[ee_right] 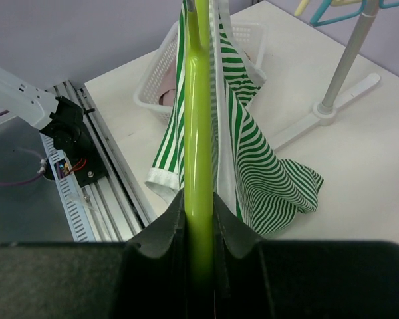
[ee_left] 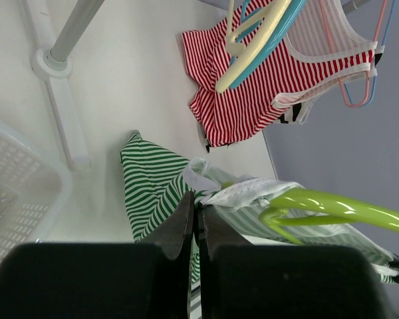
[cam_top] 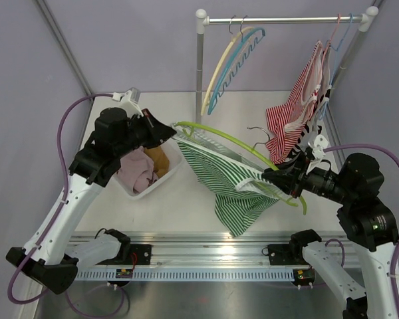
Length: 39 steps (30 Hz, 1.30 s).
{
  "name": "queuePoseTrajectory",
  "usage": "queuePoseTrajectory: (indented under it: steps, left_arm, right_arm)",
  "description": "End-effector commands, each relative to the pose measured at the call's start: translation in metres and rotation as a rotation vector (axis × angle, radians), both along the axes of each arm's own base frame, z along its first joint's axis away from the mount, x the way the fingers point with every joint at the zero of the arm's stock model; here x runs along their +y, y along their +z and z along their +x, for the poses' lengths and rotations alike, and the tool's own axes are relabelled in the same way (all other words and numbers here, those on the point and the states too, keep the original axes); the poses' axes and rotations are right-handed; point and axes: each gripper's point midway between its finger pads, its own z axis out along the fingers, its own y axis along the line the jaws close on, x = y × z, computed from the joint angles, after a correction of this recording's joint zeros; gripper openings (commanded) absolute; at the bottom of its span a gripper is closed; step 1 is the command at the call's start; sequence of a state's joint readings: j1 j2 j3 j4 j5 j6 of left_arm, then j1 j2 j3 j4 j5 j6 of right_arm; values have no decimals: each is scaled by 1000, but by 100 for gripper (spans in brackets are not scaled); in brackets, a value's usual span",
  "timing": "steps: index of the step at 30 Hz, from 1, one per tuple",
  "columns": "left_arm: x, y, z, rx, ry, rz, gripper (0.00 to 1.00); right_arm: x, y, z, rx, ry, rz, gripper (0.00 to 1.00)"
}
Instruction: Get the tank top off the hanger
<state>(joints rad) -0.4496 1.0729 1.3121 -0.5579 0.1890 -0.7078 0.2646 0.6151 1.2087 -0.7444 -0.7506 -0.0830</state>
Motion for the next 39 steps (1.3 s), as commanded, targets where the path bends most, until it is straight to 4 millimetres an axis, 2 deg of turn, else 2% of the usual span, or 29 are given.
queuePoseTrajectory:
  steps: [1, 4, 5, 8, 12, 15, 18, 19, 20, 21, 22, 23, 24, 25, 26, 28, 29, 30, 33, 34, 35, 36, 38, 39]
  left_arm:
    - [88, -21, 41, -59, 367, 190, 0]
    - [116, -39, 46, 19, 456, 221, 0]
    - [132, -48, 50, 50, 512, 224, 0]
    - [155, -62, 54, 92, 586, 186, 0]
    - [166, -63, 58, 92, 618, 127, 0]
    - [161, -53, 58, 56, 589, 94, 0]
    - [133, -33, 50, -33, 445, 22, 0]
    - [115, -27, 43, -64, 355, 16, 0]
    - [105, -17, 40, -111, 311, 17, 0]
    - [95, -6, 31, -157, 271, 19, 0]
    - [74, -1, 21, -199, 185, 42, 0]
    - [62, 5, 13, -230, 139, 48, 0]
    - [54, 6, 7, -246, 116, 60, 0]
    - [33, 6, -9, -274, 27, 68, 0]
    - [23, 8, -16, -297, -19, 66, 0]
    - [-3, 1, -36, -318, -136, 81, 0]
    - [-11, -1, -41, -330, -172, 86, 0]
    - [-18, -5, -46, -333, -201, 95, 0]
    - [-50, -20, -69, -347, -366, 140, 0]
    - [-63, -27, -85, -352, -442, 170, 0]
    - [-71, -31, -87, -347, -462, 196, 0]
    - [-76, -36, -92, -351, -459, 235, 0]
    - [-73, -50, -89, -312, -416, 298, 0]
    - [-65, -54, -80, -302, -345, 337, 0]
  right_arm:
    - [-6, 66, -22, -273, -3, 91, 0]
    - [-15, 69, -25, -342, -41, 36, 0]
    - [-17, 69, -27, -355, -50, 26, 0]
    - [-24, 69, -26, -375, -92, 2, 0]
    - [-26, 66, -27, -374, -105, 2, 0]
    - [-21, 70, -28, -382, -78, 38, 0]
    - [-11, 74, -22, -363, -32, 92, 0]
    - [-8, 74, -16, -349, -29, 101, 0]
    - [-6, 83, -12, -357, -31, 139, 0]
    - [-7, 87, -1, -350, -63, 159, 0]
    - [-6, 92, 4, -325, -76, 198, 0]
    - [-5, 103, 7, -323, -82, 245, 0]
    - [-1, 103, 18, -289, -77, 254, 0]
    - [1, 106, 23, -267, -75, 265, 0]
    - [4, 115, 23, -248, -62, 290, 0]
    - [12, 113, 39, -183, -44, 287, 0]
    - [13, 116, 40, -168, -40, 293, 0]
    - [16, 113, 50, -135, -44, 292, 0]
    - [11, 107, 71, -59, -129, 286, 0]
    - [8, 104, 76, -40, -168, 278, 0]
    - [1, 99, 79, 13, -222, 262, 0]
    - [-9, 94, 89, 35, -305, 243, 0]
    - [-25, 81, 86, 95, -404, 180, 0]
    - [-31, 76, 83, 114, -439, 165, 0]
